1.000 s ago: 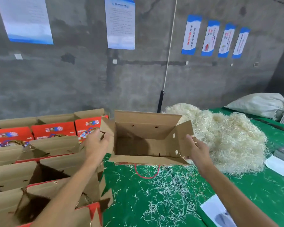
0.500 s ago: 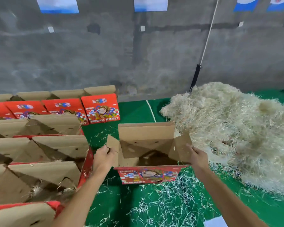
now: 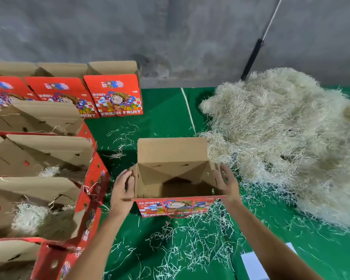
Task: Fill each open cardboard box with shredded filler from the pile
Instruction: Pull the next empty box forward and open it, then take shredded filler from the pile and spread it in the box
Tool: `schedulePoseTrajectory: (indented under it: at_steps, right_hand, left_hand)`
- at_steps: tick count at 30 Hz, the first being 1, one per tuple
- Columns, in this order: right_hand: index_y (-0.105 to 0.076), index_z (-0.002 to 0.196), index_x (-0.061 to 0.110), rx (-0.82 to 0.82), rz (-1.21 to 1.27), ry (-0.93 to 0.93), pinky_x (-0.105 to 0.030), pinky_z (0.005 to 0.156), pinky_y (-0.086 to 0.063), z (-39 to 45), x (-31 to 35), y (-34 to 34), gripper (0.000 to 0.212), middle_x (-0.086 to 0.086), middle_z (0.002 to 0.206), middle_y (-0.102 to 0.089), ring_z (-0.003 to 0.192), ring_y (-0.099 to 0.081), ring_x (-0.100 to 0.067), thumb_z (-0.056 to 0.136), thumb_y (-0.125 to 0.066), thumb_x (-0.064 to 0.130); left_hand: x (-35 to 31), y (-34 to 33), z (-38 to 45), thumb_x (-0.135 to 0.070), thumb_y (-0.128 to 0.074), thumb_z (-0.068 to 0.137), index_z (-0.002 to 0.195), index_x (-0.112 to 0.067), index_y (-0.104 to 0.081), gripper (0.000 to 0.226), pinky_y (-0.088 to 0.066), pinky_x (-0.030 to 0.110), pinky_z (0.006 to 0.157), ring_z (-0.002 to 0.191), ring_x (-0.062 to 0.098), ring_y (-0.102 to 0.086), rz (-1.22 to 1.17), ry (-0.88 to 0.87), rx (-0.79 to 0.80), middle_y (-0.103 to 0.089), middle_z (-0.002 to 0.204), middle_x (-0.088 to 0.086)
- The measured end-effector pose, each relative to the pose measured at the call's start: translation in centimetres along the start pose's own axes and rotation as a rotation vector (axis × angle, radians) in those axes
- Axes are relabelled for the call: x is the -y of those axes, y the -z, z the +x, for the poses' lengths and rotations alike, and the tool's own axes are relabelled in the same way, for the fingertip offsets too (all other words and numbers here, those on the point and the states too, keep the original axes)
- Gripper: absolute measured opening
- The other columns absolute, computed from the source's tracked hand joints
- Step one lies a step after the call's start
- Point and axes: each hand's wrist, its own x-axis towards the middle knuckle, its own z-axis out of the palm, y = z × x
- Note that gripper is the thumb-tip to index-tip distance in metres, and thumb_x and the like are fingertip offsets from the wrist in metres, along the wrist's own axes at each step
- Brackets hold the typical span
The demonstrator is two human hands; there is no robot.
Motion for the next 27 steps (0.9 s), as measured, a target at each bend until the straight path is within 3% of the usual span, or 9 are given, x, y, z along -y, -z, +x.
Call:
schedulePoseTrajectory:
  at_steps: [2, 5, 8, 12, 15, 18, 20, 24, 27]
  right_hand:
    - [-0.050, 0.144, 0.017, 0.123, -0.002, -0.002, -0.043, 0.099, -0.053, 0.2, 0.7, -0.7, 0.056, -0.004, 0.133, -0.062, 0.118, -0.061, -0.022, 0.094, -0.066, 0.035]
    - [-0.053, 0.140, 0.015, 0.248, 0.124, -0.122, -0.046, 0.106, -0.048, 0.4, 0.0, -0.6, 0.045, -0.010, 0.134, -0.062, 0.120, -0.063, -0.023, 0.096, -0.063, 0.023]
    - [-0.054, 0.138, 0.007, 0.250, 0.305, -0.169, -0.047, 0.108, -0.046, 0.7, -1.5, -1.1, 0.038, -0.015, 0.134, -0.062, 0.117, -0.064, -0.026, 0.101, -0.053, 0.016]
    - [-0.049, 0.141, -0.003, 0.218, 0.441, -0.206, -0.055, 0.108, -0.043, 0.6, -1.9, -1.9, 0.041, -0.026, 0.134, -0.058, 0.121, -0.058, -0.040, 0.101, -0.048, 0.004]
    - [-0.057, 0.136, 0.004, 0.213, 0.439, -0.216, -0.052, 0.105, -0.047, 0.1, -1.2, -1.7, 0.038, -0.023, 0.132, -0.062, 0.122, -0.059, -0.040, 0.099, -0.055, 0.008]
    - [-0.069, 0.120, 0.020, 0.178, 0.167, -0.070, -0.033, 0.090, -0.058, -1.1, -0.7, -1.0, 0.024, -0.012, 0.122, -0.070, 0.107, -0.070, -0.021, 0.097, -0.064, 0.019]
    - [-0.064, 0.125, 0.029, 0.179, -0.029, 0.017, -0.032, 0.089, -0.058, -1.3, 0.0, 0.3, 0.036, -0.005, 0.119, -0.071, 0.104, -0.070, -0.016, 0.090, -0.070, 0.038]
    - [-0.064, 0.117, 0.047, 0.174, -0.184, 0.133, -0.039, 0.088, -0.057, 0.2, 2.3, 3.5, 0.045, 0.015, 0.115, -0.071, 0.104, -0.069, -0.005, 0.077, -0.071, 0.067]
    - [-0.060, 0.128, 0.044, 0.113, -0.255, 0.175, -0.048, 0.095, -0.055, 2.0, 3.8, 5.7, 0.060, 0.012, 0.126, -0.067, 0.114, -0.065, -0.014, 0.078, -0.060, 0.078]
  left_hand:
    - [-0.5, -0.3, 0.2, -0.036, -0.053, 0.100, 0.142, -0.013, -0.049, 0.048, -0.042, 0.019, 0.097, 0.117, 0.010, -0.057, -0.208, 0.132, 0.112, -0.055, 0.139, 0.004]
    - [0.4, -0.6, 1.1, -0.015, -0.077, 0.082, 0.145, -0.016, -0.046, 0.070, -0.054, 0.022, 0.076, 0.098, 0.017, -0.070, -0.551, 0.298, 0.322, -0.066, 0.128, 0.008]
    - [1.6, -1.1, 2.4, -0.003, -0.072, 0.064, 0.143, -0.029, -0.049, 0.085, -0.056, 0.032, 0.068, 0.088, 0.024, -0.072, -0.739, 0.373, 0.315, -0.072, 0.116, 0.007]
    - [2.5, -1.8, 2.2, 0.005, -0.063, 0.068, 0.126, -0.043, -0.063, 0.076, -0.057, 0.030, 0.064, 0.089, 0.023, -0.073, -0.872, 0.401, 0.302, -0.072, 0.117, 0.007]
    - [1.9, -1.2, 2.2, -0.004, -0.069, 0.076, 0.135, -0.039, -0.057, 0.070, -0.054, 0.028, 0.081, 0.103, 0.013, -0.067, -0.629, 0.237, 0.260, -0.066, 0.128, -0.002]
    - [0.2, 0.7, 2.6, -0.017, -0.073, 0.082, 0.129, -0.027, -0.060, 0.050, -0.044, 0.018, 0.093, 0.115, -0.003, -0.050, 0.109, -0.247, 0.102, -0.053, 0.127, -0.021]
    - [-1.7, 1.5, 2.3, -0.021, -0.074, 0.082, 0.109, -0.025, -0.069, 0.028, -0.047, 0.033, 0.093, 0.109, 0.007, -0.052, 0.423, -0.561, 0.054, -0.058, 0.119, -0.016]
    - [-7.8, 0.7, 2.0, -0.036, -0.064, 0.090, 0.098, -0.044, -0.067, 0.013, -0.055, 0.035, 0.084, 0.077, -0.013, -0.054, 0.543, -0.460, 0.278, -0.062, 0.101, -0.033]
    - [-12.9, -2.2, 3.2, -0.036, -0.061, 0.092, 0.103, -0.045, -0.065, 0.014, -0.054, 0.021, 0.081, 0.083, -0.016, -0.058, 0.426, -0.504, 0.340, -0.063, 0.103, -0.036]
